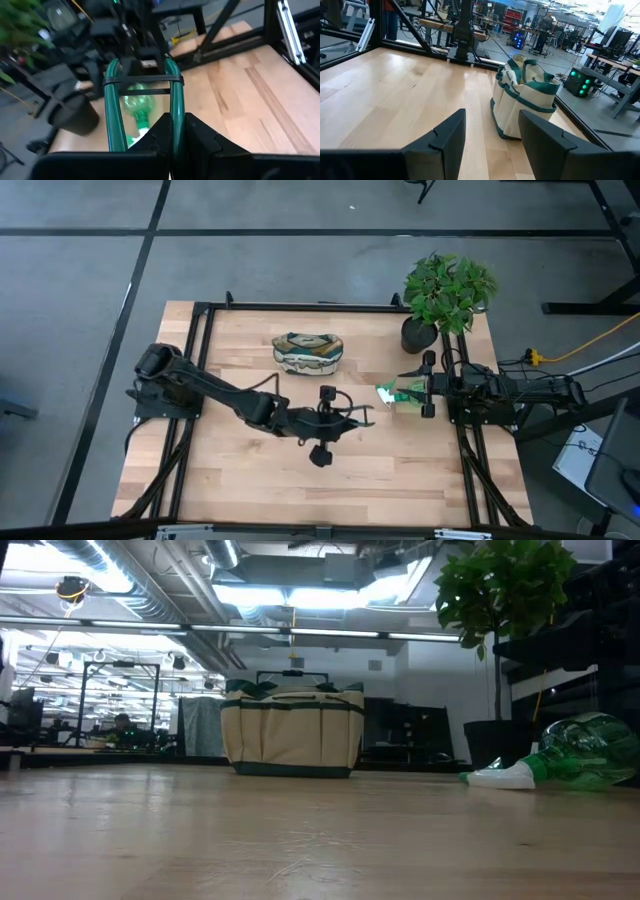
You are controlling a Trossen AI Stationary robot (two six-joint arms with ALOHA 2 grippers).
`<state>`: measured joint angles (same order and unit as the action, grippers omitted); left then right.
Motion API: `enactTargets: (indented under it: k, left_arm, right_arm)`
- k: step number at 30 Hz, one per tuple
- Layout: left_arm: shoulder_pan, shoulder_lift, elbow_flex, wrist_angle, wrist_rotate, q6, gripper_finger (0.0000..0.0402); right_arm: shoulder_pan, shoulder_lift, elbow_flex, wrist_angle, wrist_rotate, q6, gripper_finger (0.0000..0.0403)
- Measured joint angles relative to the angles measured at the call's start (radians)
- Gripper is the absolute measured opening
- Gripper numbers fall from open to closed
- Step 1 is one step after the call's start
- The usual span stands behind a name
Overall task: Pick & Place Garden tools in Gardening bag
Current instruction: Put the green shear scissors into the light brown gardening bag
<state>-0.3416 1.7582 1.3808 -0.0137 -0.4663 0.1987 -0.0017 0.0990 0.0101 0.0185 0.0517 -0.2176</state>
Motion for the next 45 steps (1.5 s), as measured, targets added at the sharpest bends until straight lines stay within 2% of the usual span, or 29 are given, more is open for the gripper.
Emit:
enactTargets:
  k: [11, 15, 25, 31, 38, 45]
  left_arm:
    - [0.001, -0.120, 0.000, -0.007, -0.017, 0.191, 0.0028]
    - [0.002, -0.136, 0.000, -0.016, -0.060, 0.241, 0.0029]
    - [0.004, -0.140, 0.000, -0.030, -0.275, 0.260, 0.0029]
    - [0.004, -0.140, 0.000, -0.036, -0.488, 0.244, 0.0029]
    - [0.004, -0.140, 0.000, -0.130, -0.758, 0.175, 0.0029]
    - [0.004, -0.140, 0.000, -0.259, -0.911, 0.061, 0.0029]
  right_arm:
    - [0.000, 0.000, 0.000, 0.000, 0.000, 0.000, 0.0185]
    - [0.000, 0.000, 0.000, 0.000, 0.000, 0.000, 0.0185]
    - [0.000, 0.000, 0.000, 0.000, 0.000, 0.000, 0.0185]
    - [0.000, 0.000, 0.000, 0.000, 0.000, 0.000, 0.0185]
    - [0.000, 0.000, 0.000, 0.000, -0.001, 0.000, 0.0186]
    - [0.000, 0.000, 0.000, 0.000, -0.001, 0.000, 0.0186]
